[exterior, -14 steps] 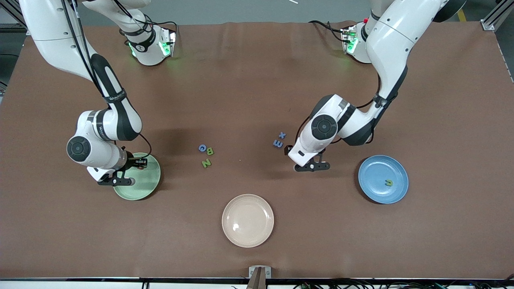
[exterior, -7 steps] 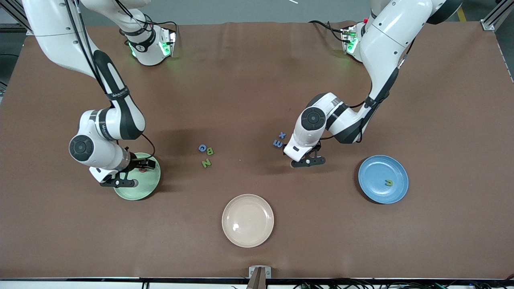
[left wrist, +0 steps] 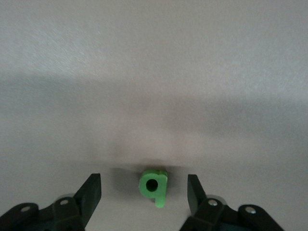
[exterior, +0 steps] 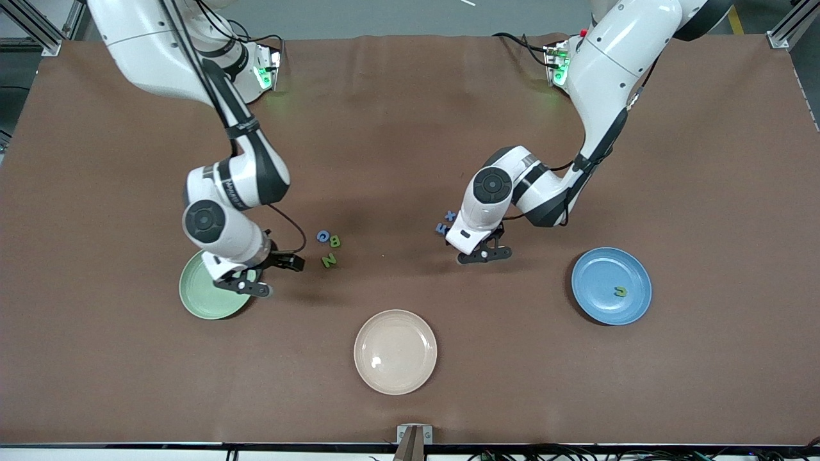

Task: Sort upper and lower case letters into plates
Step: 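Grasp the q with the left gripper while the right gripper grasps the N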

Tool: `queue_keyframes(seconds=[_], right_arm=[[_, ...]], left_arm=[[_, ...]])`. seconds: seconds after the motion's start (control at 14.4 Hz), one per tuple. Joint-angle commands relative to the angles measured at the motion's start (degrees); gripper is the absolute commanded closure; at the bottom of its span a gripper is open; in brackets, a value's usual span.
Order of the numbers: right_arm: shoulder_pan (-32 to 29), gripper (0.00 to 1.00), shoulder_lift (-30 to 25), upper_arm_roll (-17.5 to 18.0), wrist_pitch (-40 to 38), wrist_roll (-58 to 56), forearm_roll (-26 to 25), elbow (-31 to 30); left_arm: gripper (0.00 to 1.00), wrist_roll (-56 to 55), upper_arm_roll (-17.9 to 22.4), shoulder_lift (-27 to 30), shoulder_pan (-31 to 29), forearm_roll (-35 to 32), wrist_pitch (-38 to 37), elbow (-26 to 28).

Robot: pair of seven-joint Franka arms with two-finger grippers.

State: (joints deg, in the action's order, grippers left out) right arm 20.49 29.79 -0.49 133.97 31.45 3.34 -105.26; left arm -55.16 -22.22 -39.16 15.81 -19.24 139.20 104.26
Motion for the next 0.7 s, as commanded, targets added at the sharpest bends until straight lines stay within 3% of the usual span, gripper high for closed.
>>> queue_keyframes(seconds=[0.0, 0.28, 0.63], right_arm=[[2.7, 0.0, 3.5, -0.5, 4.4, 6.4, 0.2, 0.7], [5.9, 0.0, 5.8, -0.5, 8.2, 9.2, 0.2, 0.8], [8.6, 0.0, 7.0, -0.5, 8.9, 5.1, -0.6, 1.4]], left_arm=[[0.22, -1.6, 0.3, -0.8, 0.9, -1.5, 0.9, -0.1], [0.34, -1.6, 0.3, -1.1, 1.0, -1.6, 0.9, -0.1], [0.85, -1.2, 0.6, -1.0, 0.9, -1.5, 0.8, -0.4]])
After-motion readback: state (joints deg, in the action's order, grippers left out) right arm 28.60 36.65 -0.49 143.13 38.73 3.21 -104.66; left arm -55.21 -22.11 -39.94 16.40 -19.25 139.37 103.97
